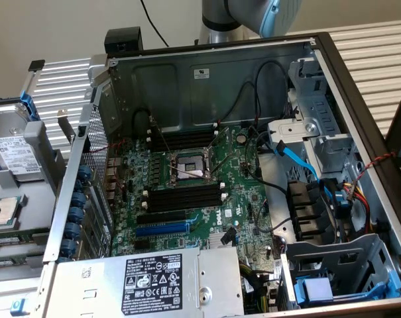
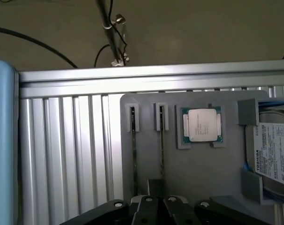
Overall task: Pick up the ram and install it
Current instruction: 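Pick up the ram and move it above insertion slot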
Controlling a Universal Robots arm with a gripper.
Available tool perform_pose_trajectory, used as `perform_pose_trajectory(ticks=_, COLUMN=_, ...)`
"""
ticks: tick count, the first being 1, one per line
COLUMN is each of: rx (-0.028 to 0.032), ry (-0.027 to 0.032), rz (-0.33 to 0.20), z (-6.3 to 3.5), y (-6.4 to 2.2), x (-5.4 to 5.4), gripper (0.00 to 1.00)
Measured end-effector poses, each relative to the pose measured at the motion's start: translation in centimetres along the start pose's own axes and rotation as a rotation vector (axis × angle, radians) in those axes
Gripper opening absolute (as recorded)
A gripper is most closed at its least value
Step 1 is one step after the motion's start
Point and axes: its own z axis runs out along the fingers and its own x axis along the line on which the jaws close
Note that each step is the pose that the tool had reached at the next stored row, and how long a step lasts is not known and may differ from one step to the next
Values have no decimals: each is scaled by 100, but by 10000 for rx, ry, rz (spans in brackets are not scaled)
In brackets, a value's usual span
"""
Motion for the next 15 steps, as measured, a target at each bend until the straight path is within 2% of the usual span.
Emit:
perform_pose_trajectory(ticks=5, rx=13, ry=118, rz=2, z=42, y=4, x=13, gripper=11)
perform_pose_trajectory(ticks=7, rx=38, ry=163, rz=3, z=57, y=6, x=15, gripper=11)
perform_pose_trajectory(ticks=9, rx=90, ry=204, rz=3, z=67, y=10, x=17, gripper=11)
perform_pose_trajectory(ticks=12, rx=200, ry=231, rz=-2, z=87, y=17, x=20, gripper=11)
perform_pose_trajectory(ticks=14, rx=219, ry=230, rz=-3, z=106, y=18, x=24, gripper=11)
perform_pose_trajectory(ticks=15, rx=220, ry=232, rz=-1, z=114, y=19, x=25, gripper=17)
